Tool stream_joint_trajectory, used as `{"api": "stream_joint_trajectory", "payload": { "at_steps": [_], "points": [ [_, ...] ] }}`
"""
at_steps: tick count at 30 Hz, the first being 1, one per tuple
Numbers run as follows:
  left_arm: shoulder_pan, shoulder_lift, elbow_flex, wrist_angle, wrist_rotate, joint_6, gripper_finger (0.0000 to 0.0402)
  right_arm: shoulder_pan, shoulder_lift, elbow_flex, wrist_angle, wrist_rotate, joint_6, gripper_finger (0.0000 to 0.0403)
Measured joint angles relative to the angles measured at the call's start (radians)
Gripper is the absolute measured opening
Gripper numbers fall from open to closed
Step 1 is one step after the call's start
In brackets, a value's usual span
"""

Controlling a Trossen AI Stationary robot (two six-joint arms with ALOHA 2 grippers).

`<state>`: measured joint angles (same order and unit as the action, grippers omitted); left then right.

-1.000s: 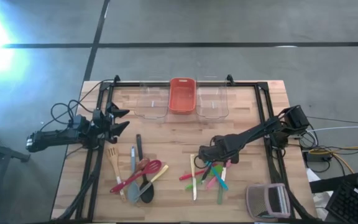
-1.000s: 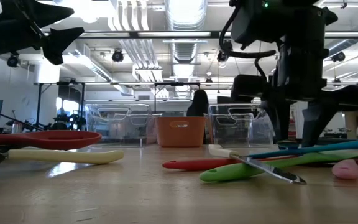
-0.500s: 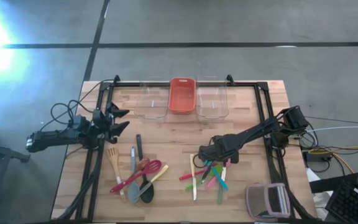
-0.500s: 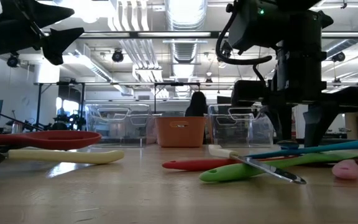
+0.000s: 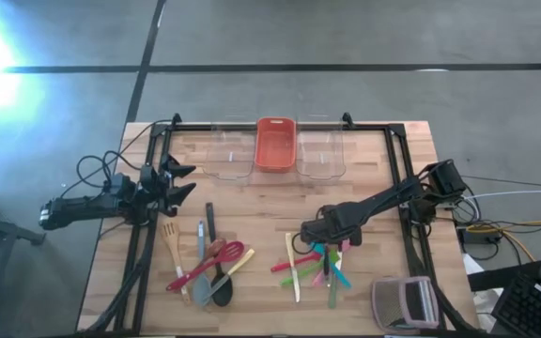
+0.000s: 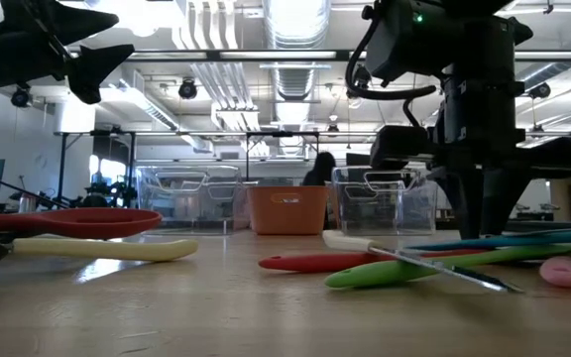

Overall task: Pick & Place Kitchen Items
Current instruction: Put the orange table knife into the orange bin

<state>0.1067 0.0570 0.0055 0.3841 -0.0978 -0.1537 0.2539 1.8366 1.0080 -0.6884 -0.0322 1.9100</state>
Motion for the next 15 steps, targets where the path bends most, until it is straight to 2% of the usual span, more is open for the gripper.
{"api": "stream_joint_trajectory", "payload": {
  "at_steps": [15],
  "points": [
    [0.0,0.0,0.0,-0.001,0.0,0.0,0.0273,0.002,-0.065,-0.004,-0.001,0.015,-0.033,0.0024]
  ]
}}
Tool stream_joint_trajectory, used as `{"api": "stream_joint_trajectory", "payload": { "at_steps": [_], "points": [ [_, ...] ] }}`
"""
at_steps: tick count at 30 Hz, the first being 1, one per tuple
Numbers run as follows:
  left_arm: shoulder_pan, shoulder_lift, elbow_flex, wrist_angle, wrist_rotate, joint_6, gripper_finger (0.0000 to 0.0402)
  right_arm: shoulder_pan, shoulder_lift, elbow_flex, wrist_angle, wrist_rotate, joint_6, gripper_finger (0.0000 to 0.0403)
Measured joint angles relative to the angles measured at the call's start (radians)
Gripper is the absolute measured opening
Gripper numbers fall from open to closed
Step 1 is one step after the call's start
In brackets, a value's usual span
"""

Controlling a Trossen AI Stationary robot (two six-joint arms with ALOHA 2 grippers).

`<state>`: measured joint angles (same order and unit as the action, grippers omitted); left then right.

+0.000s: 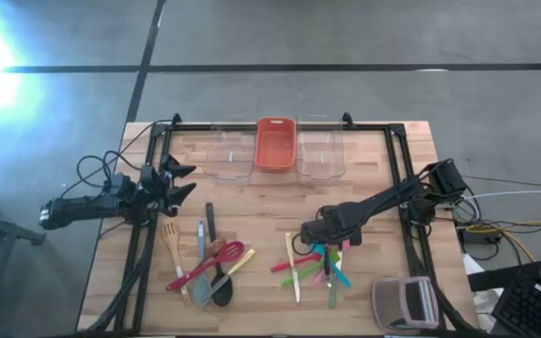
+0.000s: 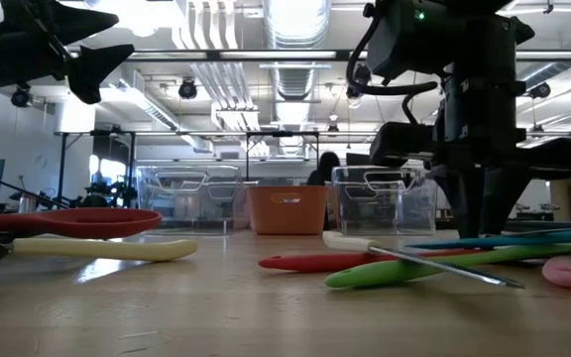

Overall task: Pick & Place Kitchen Items
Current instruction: Put the orange table knife into the orange bin

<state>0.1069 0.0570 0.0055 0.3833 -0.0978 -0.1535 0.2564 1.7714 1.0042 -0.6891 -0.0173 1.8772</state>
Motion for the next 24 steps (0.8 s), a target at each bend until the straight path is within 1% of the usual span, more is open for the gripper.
{"api": "stream_joint_trajectory", "payload": {
  "at_steps": [18,24],
  "points": [
    [0.0,0.0,0.0,-0.003,0.0,0.0,0.0273,0.002,-0.035,0.002,-0.007,0.019,-0.026,0.0024],
    [0.0,0.0,0.0,-0.003,0.0,0.0,0.0273,0.001,-0.059,0.025,-0.015,0.059,-0.055,0.0024]
  ]
}}
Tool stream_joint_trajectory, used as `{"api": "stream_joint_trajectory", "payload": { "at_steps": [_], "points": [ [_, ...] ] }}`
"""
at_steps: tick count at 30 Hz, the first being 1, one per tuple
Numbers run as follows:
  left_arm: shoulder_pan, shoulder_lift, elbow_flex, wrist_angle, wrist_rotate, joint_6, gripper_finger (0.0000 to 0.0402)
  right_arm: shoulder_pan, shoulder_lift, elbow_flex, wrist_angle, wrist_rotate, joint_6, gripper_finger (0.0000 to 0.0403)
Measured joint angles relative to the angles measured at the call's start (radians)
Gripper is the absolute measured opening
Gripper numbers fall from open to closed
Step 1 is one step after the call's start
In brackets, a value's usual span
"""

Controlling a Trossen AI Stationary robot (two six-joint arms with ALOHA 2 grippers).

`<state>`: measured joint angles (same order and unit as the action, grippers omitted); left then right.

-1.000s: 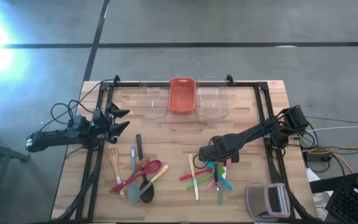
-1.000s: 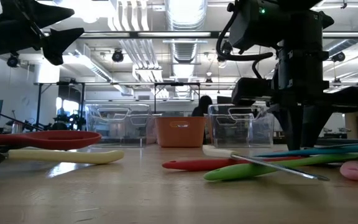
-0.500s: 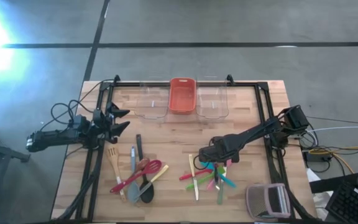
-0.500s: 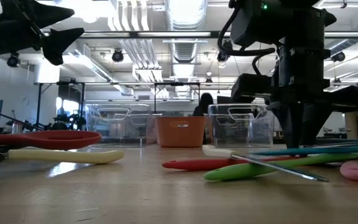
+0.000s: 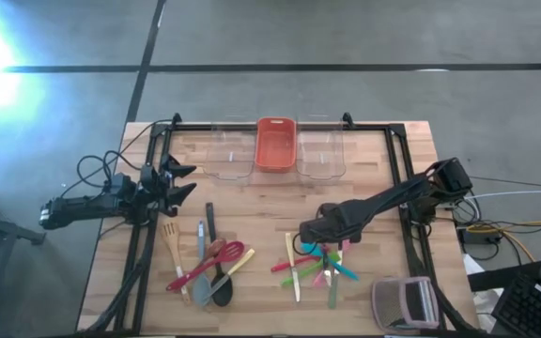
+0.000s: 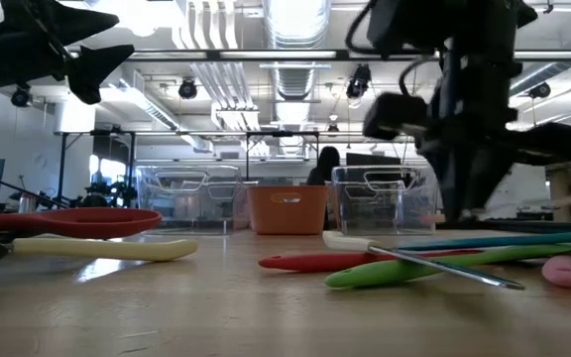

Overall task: Pick & Place Kitchen Items
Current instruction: Put the orange table knife into the orange bin

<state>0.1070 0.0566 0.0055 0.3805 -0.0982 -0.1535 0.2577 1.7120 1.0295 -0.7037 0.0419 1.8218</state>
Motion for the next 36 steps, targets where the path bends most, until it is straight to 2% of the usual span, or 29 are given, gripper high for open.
{"api": "stream_joint_trajectory", "payload": {
  "at_steps": [3,10,17,28,36],
  "points": [
    [0.0,0.0,0.0,0.0,0.0,0.0,0.0273,0.0,-0.002,0.062,-0.03,0.038,-0.045,0.0024],
    [0.0,0.0,0.0,0.0,0.0,0.0,0.0273,-0.001,-0.001,0.258,-0.231,0.163,-0.132,0.0024],
    [0.0,0.0,0.0,0.0,0.0,0.0,0.0273,-0.022,-0.001,0.394,-0.289,0.267,-0.258,0.0024],
    [0.0,0.0,0.0,0.0,0.0,0.0,0.0273,-0.185,-0.001,0.454,-0.258,0.3,-0.523,0.0024],
    [0.0,0.0,0.0,0.0,0.0,0.0,0.0273,-0.354,-0.001,0.454,-0.032,0.258,-0.791,0.0024]
  ]
}}
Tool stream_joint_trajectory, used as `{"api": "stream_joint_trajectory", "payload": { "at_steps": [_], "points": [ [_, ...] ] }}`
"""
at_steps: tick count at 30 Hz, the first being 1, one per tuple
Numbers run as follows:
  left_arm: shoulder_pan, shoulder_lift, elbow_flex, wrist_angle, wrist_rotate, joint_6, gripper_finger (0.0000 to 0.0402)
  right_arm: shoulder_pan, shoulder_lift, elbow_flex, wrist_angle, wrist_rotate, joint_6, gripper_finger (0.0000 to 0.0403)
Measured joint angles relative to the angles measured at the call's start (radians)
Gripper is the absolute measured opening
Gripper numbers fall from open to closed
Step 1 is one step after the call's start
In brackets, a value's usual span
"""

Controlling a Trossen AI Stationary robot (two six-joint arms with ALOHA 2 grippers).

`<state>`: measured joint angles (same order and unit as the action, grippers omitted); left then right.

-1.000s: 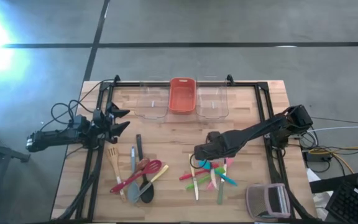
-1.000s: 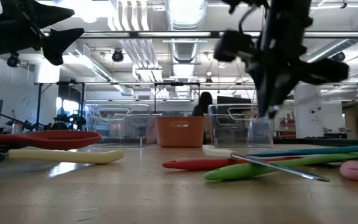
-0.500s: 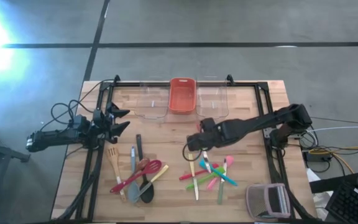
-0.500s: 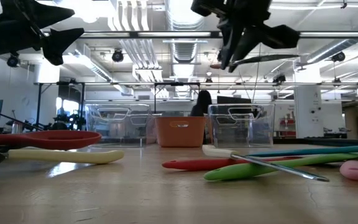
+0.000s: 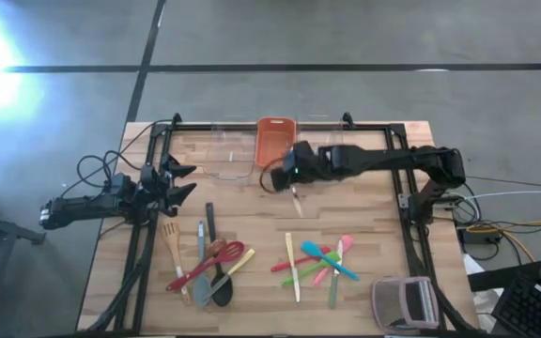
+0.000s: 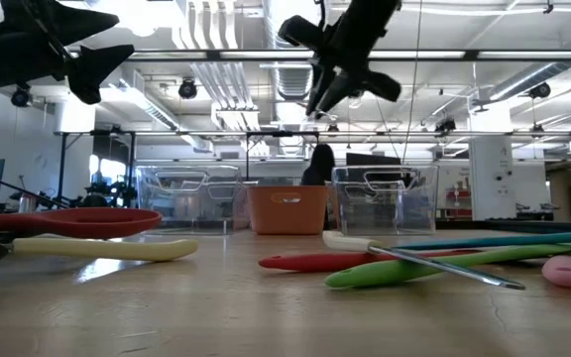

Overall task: Pick & Place Kitchen Items
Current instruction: Put the orange table knife into the orange bin

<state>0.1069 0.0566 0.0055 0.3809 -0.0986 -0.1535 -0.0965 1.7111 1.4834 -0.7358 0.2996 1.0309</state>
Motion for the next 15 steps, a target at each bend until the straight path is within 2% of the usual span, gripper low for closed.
{"api": "stream_joint_trajectory", "payload": {
  "at_steps": [9,15],
  "points": [
    [0.0,0.0,0.0,0.0,0.0,0.0,0.0273,-0.152,0.0,0.0,0.306,0.012,-0.25,0.0024],
    [0.0,0.0,0.0,0.0,0.0,0.001,0.0273,-0.238,0.004,-0.002,0.421,0.014,-0.328,0.0024]
  ]
}}
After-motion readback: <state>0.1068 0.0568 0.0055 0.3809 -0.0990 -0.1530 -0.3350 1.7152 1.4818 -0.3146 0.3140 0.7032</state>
